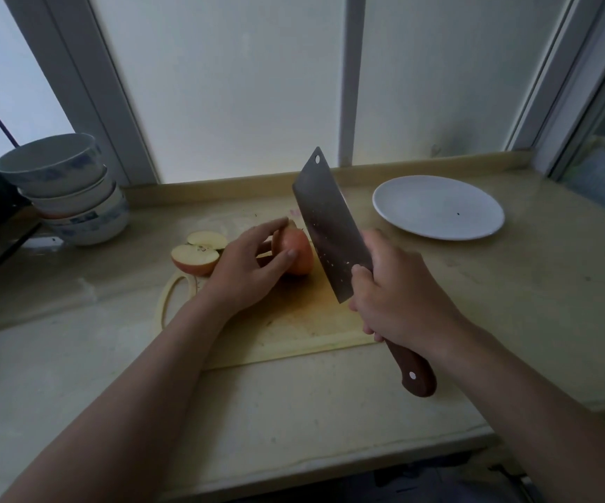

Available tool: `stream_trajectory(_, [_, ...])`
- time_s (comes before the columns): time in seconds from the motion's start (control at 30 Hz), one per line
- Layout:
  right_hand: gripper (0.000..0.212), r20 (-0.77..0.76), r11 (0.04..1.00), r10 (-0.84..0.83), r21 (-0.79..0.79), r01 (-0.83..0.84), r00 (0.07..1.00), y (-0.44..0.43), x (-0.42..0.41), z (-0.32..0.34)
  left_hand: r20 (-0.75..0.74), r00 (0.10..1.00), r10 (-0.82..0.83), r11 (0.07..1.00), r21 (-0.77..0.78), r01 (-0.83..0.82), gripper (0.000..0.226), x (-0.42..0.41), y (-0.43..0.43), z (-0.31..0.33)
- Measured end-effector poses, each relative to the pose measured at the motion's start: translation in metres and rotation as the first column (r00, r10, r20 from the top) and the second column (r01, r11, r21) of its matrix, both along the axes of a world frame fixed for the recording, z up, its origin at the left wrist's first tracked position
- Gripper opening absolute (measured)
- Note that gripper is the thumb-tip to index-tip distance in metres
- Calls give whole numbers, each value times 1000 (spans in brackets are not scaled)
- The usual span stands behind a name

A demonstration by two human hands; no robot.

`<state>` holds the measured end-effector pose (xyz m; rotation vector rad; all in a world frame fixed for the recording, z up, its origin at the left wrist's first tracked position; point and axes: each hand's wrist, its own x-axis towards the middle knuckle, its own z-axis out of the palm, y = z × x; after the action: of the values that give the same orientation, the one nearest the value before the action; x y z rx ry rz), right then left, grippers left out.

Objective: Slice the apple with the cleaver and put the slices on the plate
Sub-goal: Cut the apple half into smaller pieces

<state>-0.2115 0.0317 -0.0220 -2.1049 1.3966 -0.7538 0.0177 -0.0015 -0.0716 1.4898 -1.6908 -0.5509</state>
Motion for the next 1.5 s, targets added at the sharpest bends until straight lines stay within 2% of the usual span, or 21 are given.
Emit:
stream_trajectory(0.37, [16,6,1000,21,-13,-21,1000,-1,0,-3,-17,1000,11,1000,-2,-11,62,0,0,0])
stream_trajectory(0.6, [11,-134,999,41,18,-39,990,8,-2,10,27,999,22,1000,-3,-22,63,0,0,0])
stream_trajectory(0.67, [25,-213,998,46,54,-36,976,14,-5,18,29,999,27,1000,-4,-26,63,0,0,1])
stream_trajectory(0.8, [80,-333,987,119,141,-75,935,31,-8,39,10,1000,21,1000,6,-21,63,0,2,2])
stream_trajectory(0.87, [91,-354,983,133,165,-78,926,39,-8,49,-2,1000,18,1000,-3,-18,62,0,3,2])
stream_trajectory(1.17, [101,-366,979,119,201,-47,923,38,8,62,32,999,17,1000,-25,-16,62,-2,2,3])
stream_trajectory(1.5, [98,-365,971,123,235,-37,923,33,17,64,38,999,22,998,-53,-20,61,1,-2,-1])
